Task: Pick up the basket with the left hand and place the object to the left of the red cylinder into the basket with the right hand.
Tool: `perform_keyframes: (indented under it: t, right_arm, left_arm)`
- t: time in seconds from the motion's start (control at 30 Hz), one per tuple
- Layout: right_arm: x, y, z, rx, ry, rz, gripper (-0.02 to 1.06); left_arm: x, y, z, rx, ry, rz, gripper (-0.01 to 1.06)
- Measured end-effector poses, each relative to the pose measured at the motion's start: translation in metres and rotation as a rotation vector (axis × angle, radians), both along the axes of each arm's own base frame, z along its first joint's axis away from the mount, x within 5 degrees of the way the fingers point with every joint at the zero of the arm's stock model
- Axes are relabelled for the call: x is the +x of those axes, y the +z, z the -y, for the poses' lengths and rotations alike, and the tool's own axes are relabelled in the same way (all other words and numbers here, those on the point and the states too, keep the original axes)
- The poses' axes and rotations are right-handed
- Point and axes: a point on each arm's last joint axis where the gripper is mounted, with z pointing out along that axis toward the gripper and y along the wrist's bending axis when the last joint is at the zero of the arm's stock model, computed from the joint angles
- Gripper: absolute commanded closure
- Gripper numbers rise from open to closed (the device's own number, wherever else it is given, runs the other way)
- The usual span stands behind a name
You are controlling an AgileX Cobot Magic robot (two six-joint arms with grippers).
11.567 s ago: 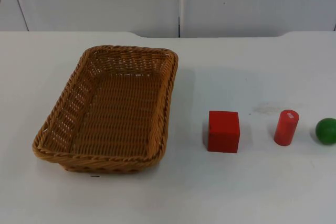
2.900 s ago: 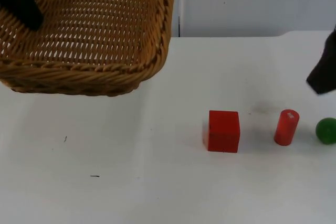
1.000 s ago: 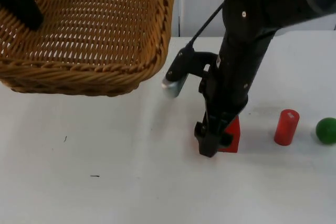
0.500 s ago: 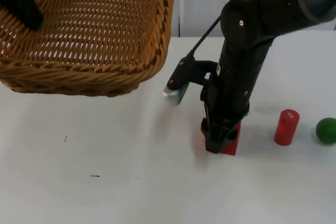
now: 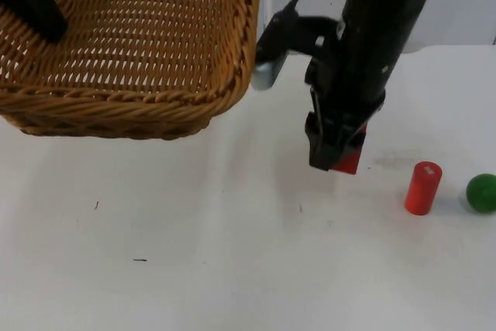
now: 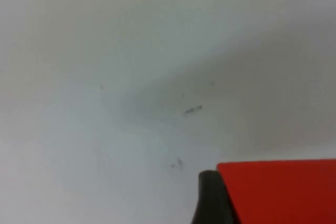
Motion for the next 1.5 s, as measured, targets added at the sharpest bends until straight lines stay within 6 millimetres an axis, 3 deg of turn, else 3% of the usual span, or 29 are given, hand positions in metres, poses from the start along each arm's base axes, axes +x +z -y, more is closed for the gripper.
perform_keyframes:
  t: [0.2, 0.4, 0.77, 0.93, 1.13, 1.5]
  right_arm:
    - [-0.009, 0.032, 0.007, 0.006, -0.001, 0.009, 1.05]
    - [-0.017, 0.049, 0.013, -0.010, -0.002, -0.010, 1.05]
    - [-0.031, 0.038, 0.023, -0.075, -0.001, -0.097, 1.05]
    - [-0.041, 0.045, 0.031, -0.070, 0.000, -0.087, 1.05]
    - [-0.051, 0.073, 0.038, -0.030, 0.000, -0.032, 1.05]
    - [-0.080, 0.151, 0.059, 0.099, -0.010, 0.133, 1.05]
  left_arm:
    - [0.000, 0.000, 0.000, 0.000, -0.001, 0.000, 1.05]
    - [0.000, 0.000, 0.000, 0.000, -0.001, 0.000, 1.05]
    - [0.000, 0.000, 0.000, 0.000, -0.002, 0.001, 1.05]
    - [0.000, 0.000, 0.000, 0.000, -0.002, 0.001, 1.05]
    - [0.000, 0.000, 0.000, 0.000, -0.002, 0.001, 1.05]
    - [0.000, 0.000, 0.000, 0.004, -0.003, 0.001, 1.05]
